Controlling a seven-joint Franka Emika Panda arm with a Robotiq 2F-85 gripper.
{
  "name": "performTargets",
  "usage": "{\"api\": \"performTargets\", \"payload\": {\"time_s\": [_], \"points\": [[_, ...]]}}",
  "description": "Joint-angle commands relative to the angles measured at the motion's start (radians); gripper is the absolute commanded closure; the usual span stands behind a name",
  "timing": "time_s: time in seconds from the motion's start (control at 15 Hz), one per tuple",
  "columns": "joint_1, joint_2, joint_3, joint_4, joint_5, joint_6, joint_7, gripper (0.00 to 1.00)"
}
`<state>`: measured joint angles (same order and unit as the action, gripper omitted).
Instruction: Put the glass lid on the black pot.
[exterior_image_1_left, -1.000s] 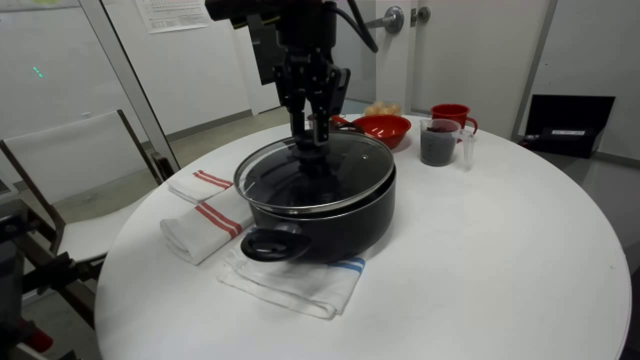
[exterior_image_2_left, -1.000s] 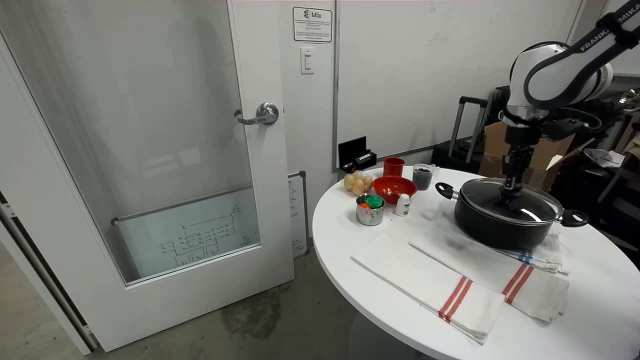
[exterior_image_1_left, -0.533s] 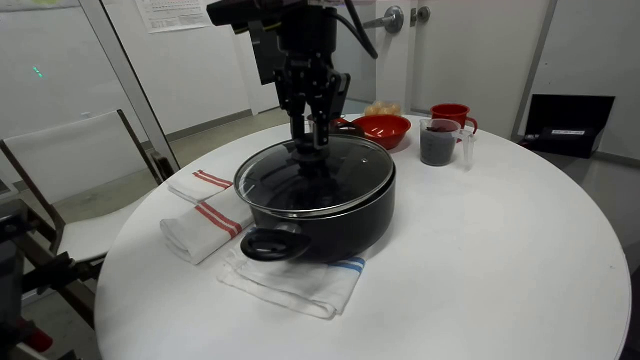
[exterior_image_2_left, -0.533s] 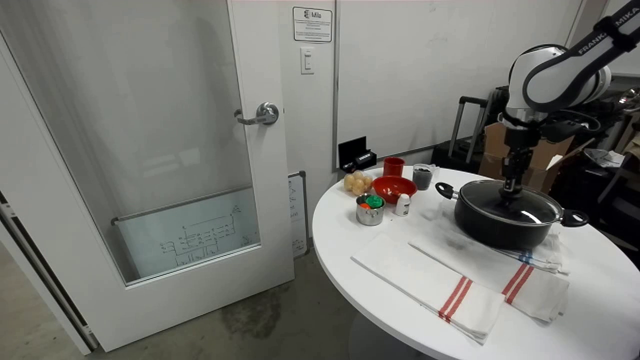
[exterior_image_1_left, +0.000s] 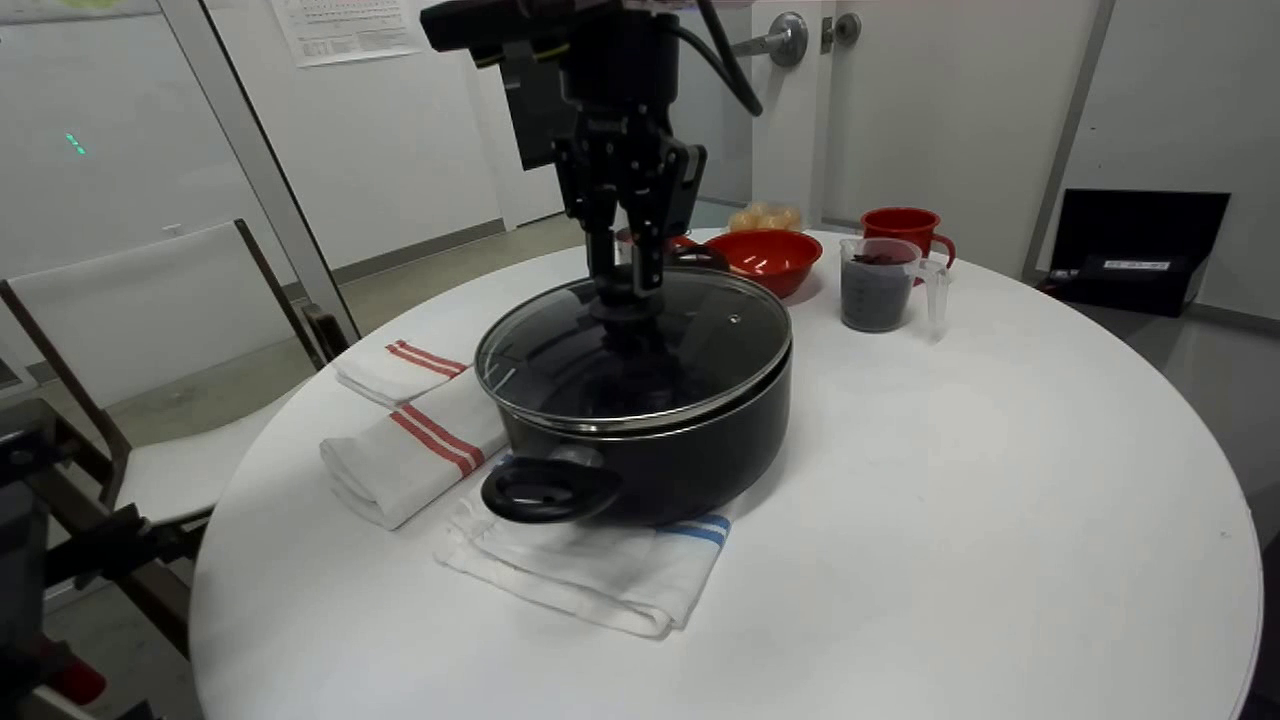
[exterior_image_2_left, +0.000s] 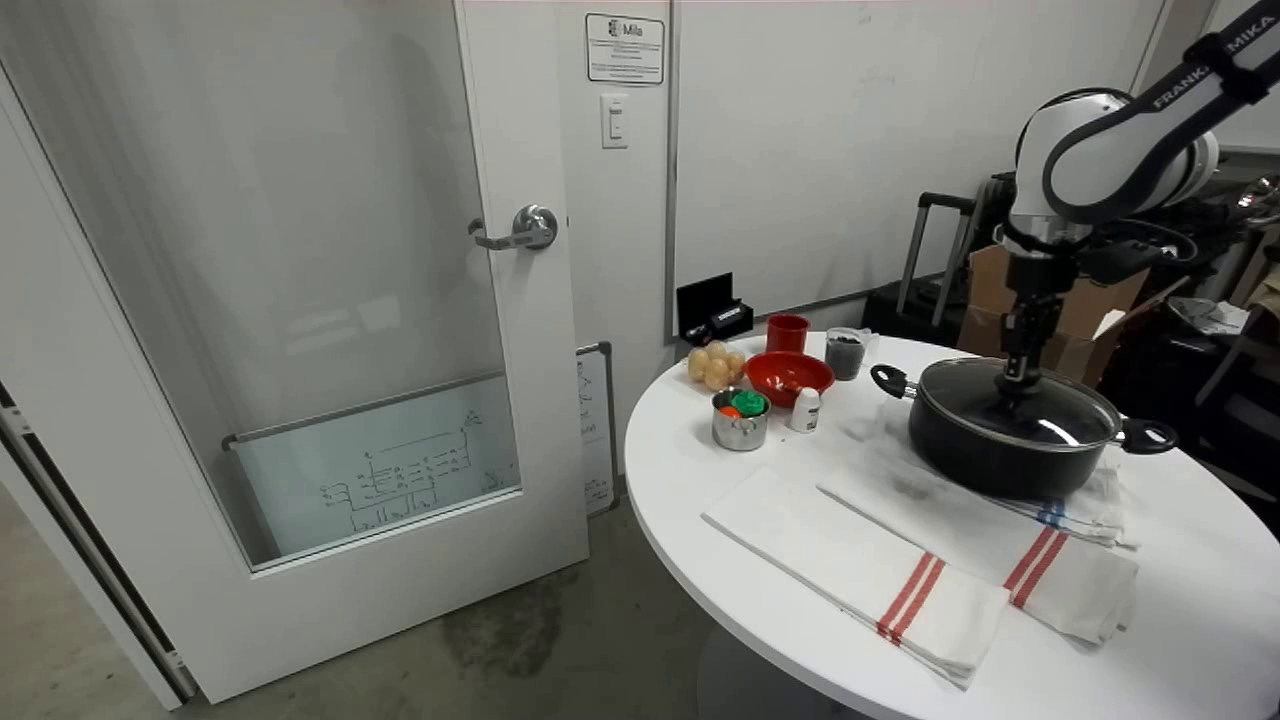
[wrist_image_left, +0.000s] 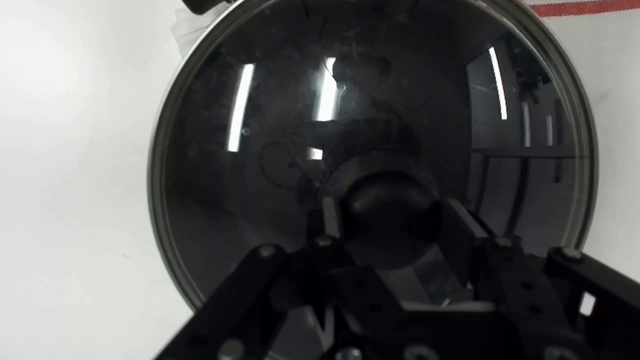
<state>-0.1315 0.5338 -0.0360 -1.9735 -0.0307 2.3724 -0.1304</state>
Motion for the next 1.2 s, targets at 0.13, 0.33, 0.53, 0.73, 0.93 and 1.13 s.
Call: {"api": "performTargets", "payload": {"time_s": [0.13, 0.33, 0.53, 0.73, 0.93, 1.13], "points": [[-0.005, 0.011, -0.002, 0.040, 0.018, -0.013, -0.001, 0.75], [-0.007, 0.023, -0.001, 0.052, 0.019, -0.013, -0.002, 0.75], [-0.008, 0.031, 0.001, 0.053, 0.021, -0.013, -0.002, 0.75], [-0.008, 0.032, 0.002, 0.052, 0.023, -0.012, -0.003, 0.75], [-0.008, 0.023, 0.004, 0.046, 0.026, -0.007, -0.002, 0.23], [-0.004, 0.010, 0.001, 0.044, 0.022, -0.002, 0.004, 0.04]]}}
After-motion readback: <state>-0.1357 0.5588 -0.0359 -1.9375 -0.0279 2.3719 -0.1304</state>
